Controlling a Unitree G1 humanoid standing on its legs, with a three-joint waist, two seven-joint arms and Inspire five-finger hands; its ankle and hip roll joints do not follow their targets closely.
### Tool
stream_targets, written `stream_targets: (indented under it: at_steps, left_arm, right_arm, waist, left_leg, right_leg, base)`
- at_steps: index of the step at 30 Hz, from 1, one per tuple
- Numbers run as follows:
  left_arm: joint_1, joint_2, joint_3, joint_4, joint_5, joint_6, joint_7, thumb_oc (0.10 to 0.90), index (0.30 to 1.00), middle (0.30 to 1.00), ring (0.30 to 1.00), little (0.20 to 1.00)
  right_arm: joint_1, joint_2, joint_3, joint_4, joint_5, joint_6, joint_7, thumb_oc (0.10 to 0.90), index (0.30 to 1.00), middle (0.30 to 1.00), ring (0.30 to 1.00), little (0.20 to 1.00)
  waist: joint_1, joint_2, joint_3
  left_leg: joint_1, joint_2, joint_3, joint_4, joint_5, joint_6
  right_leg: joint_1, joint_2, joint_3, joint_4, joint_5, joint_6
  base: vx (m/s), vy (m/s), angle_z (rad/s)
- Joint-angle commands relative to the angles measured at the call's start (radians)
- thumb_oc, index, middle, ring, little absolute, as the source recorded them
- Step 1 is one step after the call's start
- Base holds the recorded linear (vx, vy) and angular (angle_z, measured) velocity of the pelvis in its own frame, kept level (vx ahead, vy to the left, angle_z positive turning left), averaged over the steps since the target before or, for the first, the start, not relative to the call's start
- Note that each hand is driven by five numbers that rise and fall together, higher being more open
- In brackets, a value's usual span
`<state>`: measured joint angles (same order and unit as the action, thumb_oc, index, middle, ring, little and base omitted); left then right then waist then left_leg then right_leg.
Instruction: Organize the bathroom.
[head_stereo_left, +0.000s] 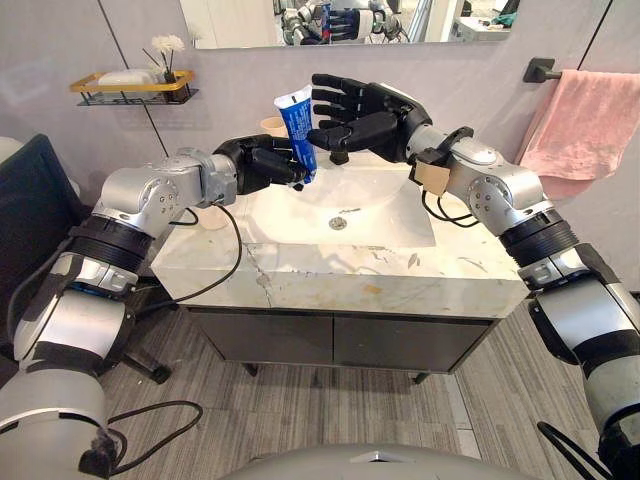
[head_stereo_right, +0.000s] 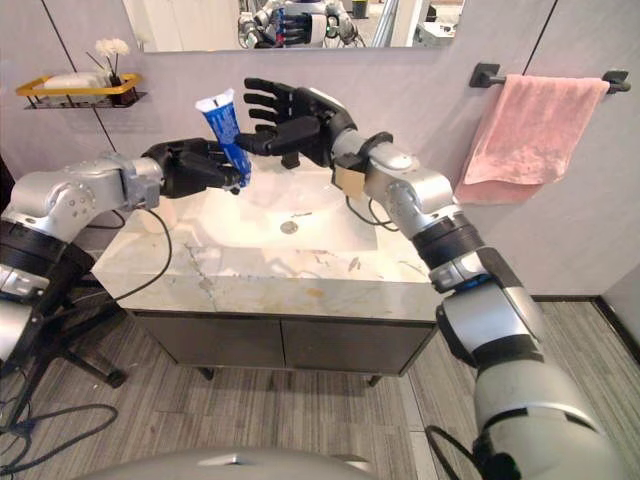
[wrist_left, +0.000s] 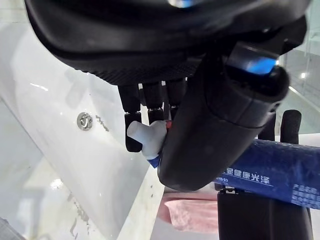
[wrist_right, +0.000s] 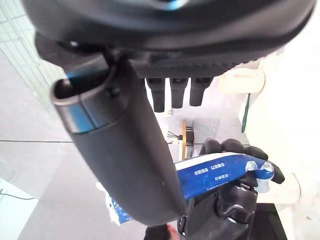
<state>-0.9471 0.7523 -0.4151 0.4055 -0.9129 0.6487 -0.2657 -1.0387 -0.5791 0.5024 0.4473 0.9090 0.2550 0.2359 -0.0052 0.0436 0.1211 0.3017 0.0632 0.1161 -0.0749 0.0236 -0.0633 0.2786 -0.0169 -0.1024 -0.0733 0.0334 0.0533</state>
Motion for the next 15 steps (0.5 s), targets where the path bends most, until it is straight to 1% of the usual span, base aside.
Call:
stream_targets:
  at_steps: [1,11,15]
  left_arm:
    - [-0.139,-0.028,-0.039,0.048,-0.043,-0.057,-0.065,0.400,0.300,0.300,0.300,0.300]
    - [-0.150,-0.013,-0.047,0.063,-0.032,-0.026,-0.090,0.400,0.300,0.300,0.300,0.300]
    - [-0.149,0.005,-0.036,0.050,-0.039,-0.020,-0.059,0.400,0.300,0.300,0.300,0.300]
  right_arm:
    - [-0.181,0.006,-0.035,0.079,0.054,-0.173,-0.042,0.800,0.900,0.900,0.900,0.900]
    - [-0.197,-0.006,-0.036,0.092,0.032,-0.190,-0.072,0.800,0.900,0.900,0.900,0.900]
    - [-0.203,-0.032,-0.042,0.102,0.024,-0.191,-0.073,0.800,0.900,0.900,0.900,0.900]
  waist:
    - [0.031,-0.022,-0.201]
    - [0.034,-0.025,-0.203]
    - [0.034,-0.027,-0.205]
  left_leg:
    - [-0.080,-0.040,-0.104,0.090,-0.029,0.005]
    - [-0.084,-0.042,-0.109,0.097,-0.032,0.007]
    - [-0.084,-0.043,-0.111,0.096,-0.035,0.007]
  right_leg:
    - [-0.038,-0.007,0.015,0.109,-0.096,0.047]
    - [-0.040,-0.005,0.020,0.109,-0.095,0.047]
    - [-0.042,-0.001,0.023,0.108,-0.096,0.046]
  base:
    - [0.00,0.000,0.00]
    - [0.00,0.000,0.00]
    - [0.01,-0.017,-0.08]
